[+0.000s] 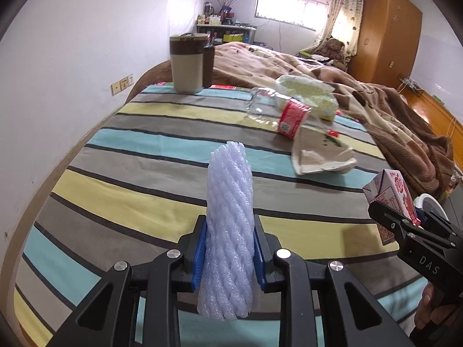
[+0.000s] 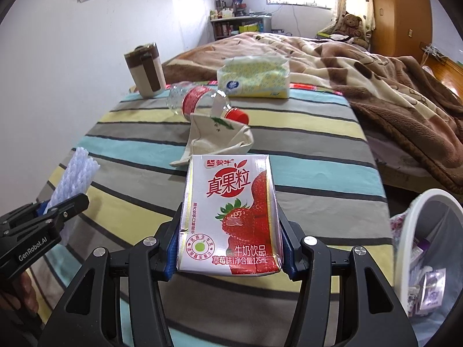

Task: Collect trash
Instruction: 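Carry the foam sleeve and strawberry carton over the white trash bin with both tools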

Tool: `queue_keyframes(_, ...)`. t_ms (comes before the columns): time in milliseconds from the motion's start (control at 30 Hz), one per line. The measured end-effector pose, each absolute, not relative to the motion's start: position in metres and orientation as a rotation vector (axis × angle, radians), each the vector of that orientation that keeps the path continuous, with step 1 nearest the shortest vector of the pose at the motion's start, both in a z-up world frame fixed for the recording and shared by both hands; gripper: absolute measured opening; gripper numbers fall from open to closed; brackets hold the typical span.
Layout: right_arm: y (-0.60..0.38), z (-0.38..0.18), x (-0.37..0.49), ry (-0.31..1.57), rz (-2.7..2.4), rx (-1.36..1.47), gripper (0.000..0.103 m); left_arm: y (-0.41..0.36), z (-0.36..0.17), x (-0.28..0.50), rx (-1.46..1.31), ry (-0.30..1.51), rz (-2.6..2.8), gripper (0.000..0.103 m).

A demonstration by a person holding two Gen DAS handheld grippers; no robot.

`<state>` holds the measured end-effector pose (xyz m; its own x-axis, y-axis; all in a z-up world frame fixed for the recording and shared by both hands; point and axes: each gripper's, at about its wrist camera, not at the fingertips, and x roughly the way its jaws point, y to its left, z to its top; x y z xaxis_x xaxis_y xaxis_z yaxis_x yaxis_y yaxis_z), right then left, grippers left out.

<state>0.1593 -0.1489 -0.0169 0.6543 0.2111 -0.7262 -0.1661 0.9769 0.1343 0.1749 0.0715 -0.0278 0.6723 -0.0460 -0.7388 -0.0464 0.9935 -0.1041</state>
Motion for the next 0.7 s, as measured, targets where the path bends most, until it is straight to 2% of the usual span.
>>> queue_keyframes(700, -0.241, 0.013, 0.107, 0.717, 0.053, 0.177, 0.055, -0.035, 0.024, 0.134, -0.052, 0.727, -0.236, 0.029)
